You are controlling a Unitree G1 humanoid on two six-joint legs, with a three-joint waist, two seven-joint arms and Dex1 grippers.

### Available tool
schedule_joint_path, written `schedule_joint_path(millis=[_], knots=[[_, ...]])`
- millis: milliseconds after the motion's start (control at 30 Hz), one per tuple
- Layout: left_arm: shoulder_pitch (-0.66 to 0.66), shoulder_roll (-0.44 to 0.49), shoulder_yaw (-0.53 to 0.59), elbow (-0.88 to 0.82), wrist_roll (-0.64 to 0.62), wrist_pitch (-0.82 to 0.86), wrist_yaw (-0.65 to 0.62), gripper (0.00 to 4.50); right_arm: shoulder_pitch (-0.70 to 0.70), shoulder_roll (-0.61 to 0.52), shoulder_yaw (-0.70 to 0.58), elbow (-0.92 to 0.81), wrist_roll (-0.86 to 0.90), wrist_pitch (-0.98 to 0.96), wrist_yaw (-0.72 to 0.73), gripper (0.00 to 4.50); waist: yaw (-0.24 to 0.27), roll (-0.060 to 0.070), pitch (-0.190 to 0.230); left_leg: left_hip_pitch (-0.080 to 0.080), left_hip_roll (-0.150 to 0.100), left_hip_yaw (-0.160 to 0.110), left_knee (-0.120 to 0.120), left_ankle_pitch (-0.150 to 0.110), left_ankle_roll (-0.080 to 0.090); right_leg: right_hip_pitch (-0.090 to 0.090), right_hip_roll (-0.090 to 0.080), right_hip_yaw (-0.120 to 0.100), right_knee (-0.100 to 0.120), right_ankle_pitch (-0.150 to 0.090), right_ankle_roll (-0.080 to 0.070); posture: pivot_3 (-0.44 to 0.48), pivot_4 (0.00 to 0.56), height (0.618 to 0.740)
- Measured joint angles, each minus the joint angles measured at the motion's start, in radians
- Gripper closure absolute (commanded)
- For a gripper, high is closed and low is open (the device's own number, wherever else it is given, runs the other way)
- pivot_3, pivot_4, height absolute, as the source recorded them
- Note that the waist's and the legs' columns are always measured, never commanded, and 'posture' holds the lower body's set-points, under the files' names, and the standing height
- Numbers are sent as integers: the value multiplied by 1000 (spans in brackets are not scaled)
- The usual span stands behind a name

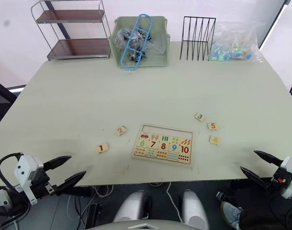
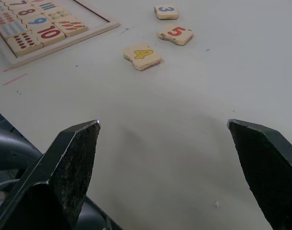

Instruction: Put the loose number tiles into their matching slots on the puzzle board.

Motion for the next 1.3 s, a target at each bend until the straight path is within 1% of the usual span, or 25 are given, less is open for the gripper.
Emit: schedule_joint_path(millis=[100, 200, 300, 600, 867, 1033, 1200, 1300], knots=[[-7, 0, 0, 2, 0, 0, 0, 0, -9, 8, 0, -2, -5, -5, -2, 33, 0, 0, 0, 0, 0, 0, 0, 0, 0, 0, 0, 0, 0, 0, 0, 0, 150, 740], [-33, -1, -1, 5, -2, 2, 0, 0, -28, 35, 18, -47, -12, -6, -23, 33, 0, 0, 0, 0, 1, -1, 0, 0, 0, 0, 1, 1, 0, 0, 0, 0, 150, 740], [-42, -1, -3, 8, -2, 3, 1, 0, -37, 35, 25, -77, -14, -2, -39, 33, 0, 0, 0, 0, 1, -1, 0, 0, 0, -1, 1, 1, 0, 0, 0, 0, 150, 740], [-59, -2, -19, 35, 0, -1, -6, 0, -49, 35, 25, -80, -26, 10, -44, 33, 0, 0, 0, 0, 1, -1, 0, 0, 0, -1, 1, 1, 0, 0, 0, 0, 150, 740], [-65, 9, -30, 55, 2, -40, -48, 0, -63, 35, 25, -111, -21, 23, -36, 33, 1, 0, 0, -1, 1, -1, 0, 0, 0, -2, 1, 1, 0, 0, 0, 0, 150, 740], [-116, 46, -31, 80, 0, -48, -82, 0, -64, 31, 24, -111, 34, 37, 43, 33, 1, 0, 0, -1, 1, -1, 0, 0, 0, -2, 1, 1, 0, 0, 0, 0, 150, 740], [-212, 102, -45, 142, 1, -55, -134, 0, -49, -2, 23, -154, 126, 83, 187, 33, 1, 1, 0, -1, 1, -2, 0, 0, 0, -2, 1, 1, 0, 0, 0, 0, 150, 740], [-264, 130, -82, 197, 10, -76, -175, 0, -39, -4, 24, -177, 153, 97, 240, 33, 1, 1, 0, -1, 1, -1, 0, 0, 0, -2, 1, 1, 0, 0, 0, 0, 150, 740]])
